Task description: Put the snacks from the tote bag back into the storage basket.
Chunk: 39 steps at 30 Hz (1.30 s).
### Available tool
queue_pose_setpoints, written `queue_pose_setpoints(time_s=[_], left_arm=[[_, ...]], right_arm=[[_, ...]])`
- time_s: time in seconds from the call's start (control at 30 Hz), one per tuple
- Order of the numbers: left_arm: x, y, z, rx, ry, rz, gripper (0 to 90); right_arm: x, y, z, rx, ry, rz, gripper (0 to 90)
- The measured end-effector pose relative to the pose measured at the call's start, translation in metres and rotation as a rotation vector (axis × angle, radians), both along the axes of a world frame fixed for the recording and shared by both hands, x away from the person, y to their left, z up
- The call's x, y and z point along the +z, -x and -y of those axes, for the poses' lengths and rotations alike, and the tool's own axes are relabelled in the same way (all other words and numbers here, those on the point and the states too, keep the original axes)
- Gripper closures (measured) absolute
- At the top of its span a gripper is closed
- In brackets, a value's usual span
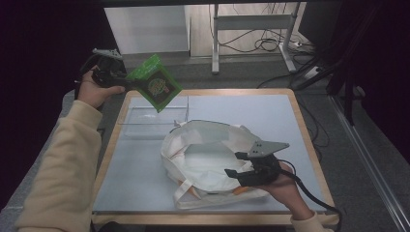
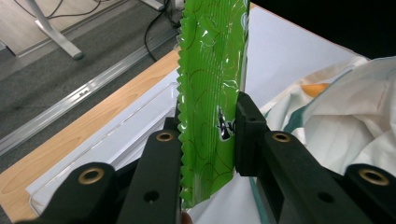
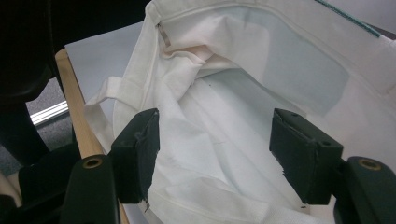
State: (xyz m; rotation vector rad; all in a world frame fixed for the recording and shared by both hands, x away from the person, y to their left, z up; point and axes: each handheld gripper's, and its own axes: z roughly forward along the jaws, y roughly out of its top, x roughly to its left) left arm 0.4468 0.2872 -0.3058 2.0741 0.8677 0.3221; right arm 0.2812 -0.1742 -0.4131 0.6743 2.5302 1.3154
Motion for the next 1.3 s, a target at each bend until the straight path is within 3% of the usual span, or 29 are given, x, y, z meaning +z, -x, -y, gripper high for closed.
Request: queue_pose_setpoints(time_s=[0.57, 0.7, 0.97, 1.13, 1.3], left_arm=[[-0.027, -0.019, -0.004, 0.031, -0.044, -0.034, 75.8], [-0.033, -0.024, -0.006, 0.031, -0.030, -0.049, 75.8], [-0.039, -0.028, -0.005, 0.030, -0.064, -0.057, 75.8], [-0.041, -0.032, -0.004, 0.025, -0.052, -0.068, 75.8], [-0.046, -0.038, -0.004, 0.030, -0.070, -0.075, 75.8]], right_arm=[[-0.001, -0.001, -0.003, 0.001, 0.014, 0.001, 33.4], [-0.001, -0.001, -0.002, 0.003, 0.009, -0.004, 33.4], [-0.002, -0.001, -0.002, 0.005, 0.008, -0.008, 33.3], [-0.003, -0.001, -0.002, 0.006, 0.011, -0.007, 33.2], [-0.002, -0.001, -0.002, 0.005, 0.011, -0.008, 33.2]])
